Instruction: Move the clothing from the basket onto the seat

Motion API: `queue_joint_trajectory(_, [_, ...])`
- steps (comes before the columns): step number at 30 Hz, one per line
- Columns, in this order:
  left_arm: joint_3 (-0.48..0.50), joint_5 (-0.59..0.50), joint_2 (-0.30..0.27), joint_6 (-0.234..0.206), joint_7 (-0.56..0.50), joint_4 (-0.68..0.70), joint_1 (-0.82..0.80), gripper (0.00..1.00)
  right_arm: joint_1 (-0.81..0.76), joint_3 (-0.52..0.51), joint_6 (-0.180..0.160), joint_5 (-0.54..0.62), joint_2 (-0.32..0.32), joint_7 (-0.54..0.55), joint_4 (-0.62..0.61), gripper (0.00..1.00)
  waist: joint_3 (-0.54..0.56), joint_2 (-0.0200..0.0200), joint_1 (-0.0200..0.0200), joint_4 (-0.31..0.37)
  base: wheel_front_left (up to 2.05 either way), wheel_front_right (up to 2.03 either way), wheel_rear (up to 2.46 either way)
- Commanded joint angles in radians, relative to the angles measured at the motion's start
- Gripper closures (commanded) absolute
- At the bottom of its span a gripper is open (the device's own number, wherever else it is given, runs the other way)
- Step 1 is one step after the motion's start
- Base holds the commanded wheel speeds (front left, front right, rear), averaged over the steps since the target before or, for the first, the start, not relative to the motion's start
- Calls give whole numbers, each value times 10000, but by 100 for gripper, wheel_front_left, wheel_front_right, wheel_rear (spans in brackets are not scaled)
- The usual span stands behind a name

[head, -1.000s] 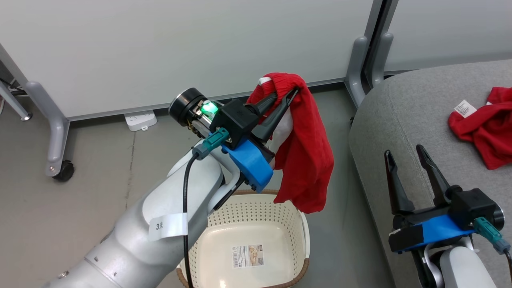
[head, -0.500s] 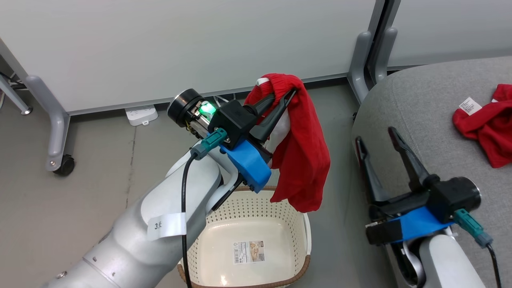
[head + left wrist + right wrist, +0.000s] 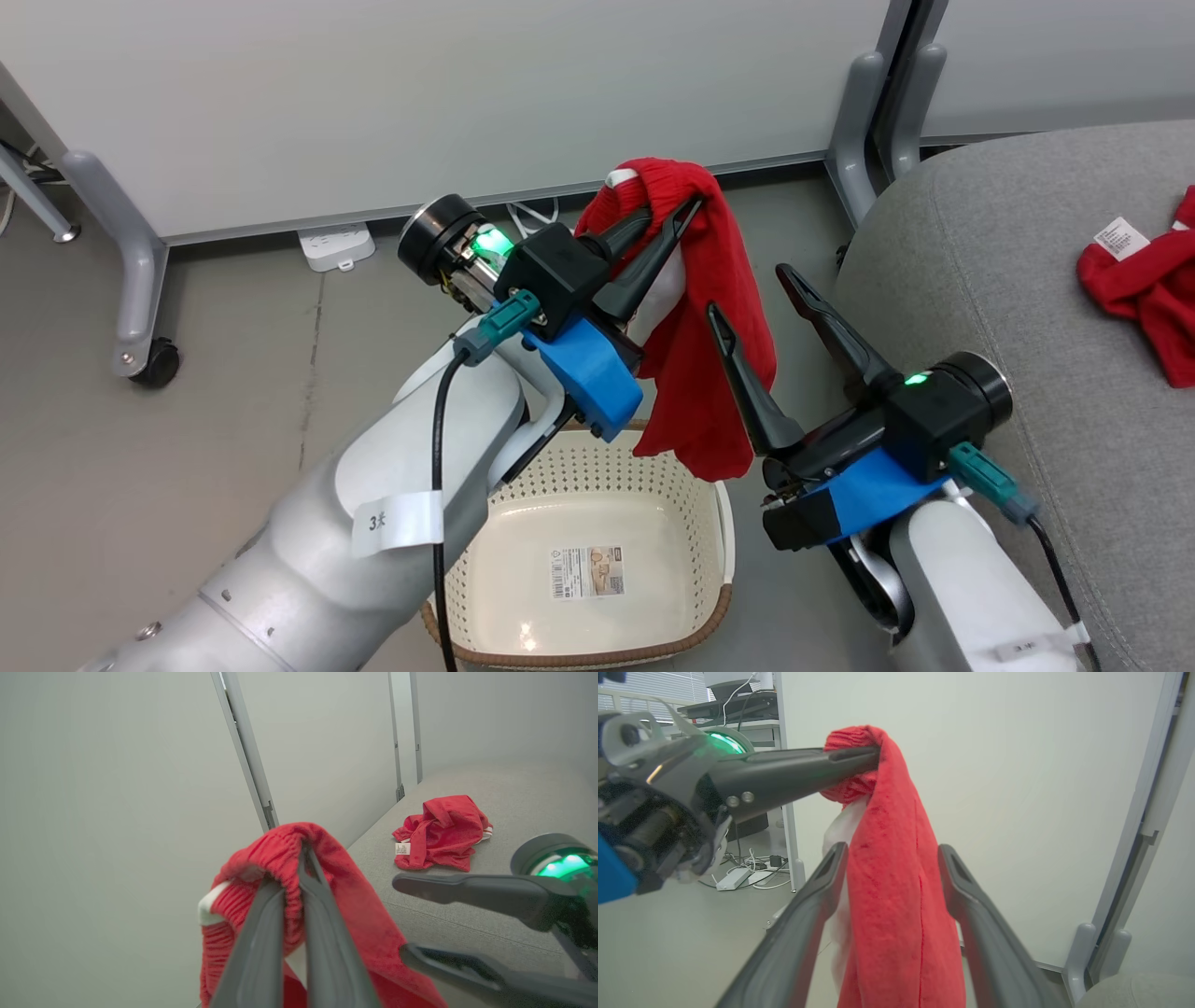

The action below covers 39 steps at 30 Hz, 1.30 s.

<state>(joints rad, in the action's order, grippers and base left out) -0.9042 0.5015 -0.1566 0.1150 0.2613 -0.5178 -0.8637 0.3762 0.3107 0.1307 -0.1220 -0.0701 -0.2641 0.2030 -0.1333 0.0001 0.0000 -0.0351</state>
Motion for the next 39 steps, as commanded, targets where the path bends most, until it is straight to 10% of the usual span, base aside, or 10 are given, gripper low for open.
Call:
queue_joint_trajectory(1, [-2, -30, 10, -41, 26, 25, -161, 100, 276, 67, 1, 33, -5, -7, 175, 0, -43, -1, 0, -41, 0, 0, 0])
queue_joint_trajectory(16, [-177, -166, 239, 26, 46, 193, -414, 100, 1931, 173, 1, 744, 90, -6, 3397, 0, -353, -1, 0, -381, 0, 0, 0])
queue_joint_trajectory(18, [-193, -171, 249, 35, 47, 201, -432, 100, 2089, 193, 1, 647, 120, -7, 3636, 100, -367, -1, 0, -403, 0, 0, 0])
queue_joint_trajectory(39, [-94, -188, 236, 66, 52, 159, -169, 100, 2070, 213, 1, 312, 196, -7, 3816, 100, -262, -1, 0, -349, 0, 0, 0])
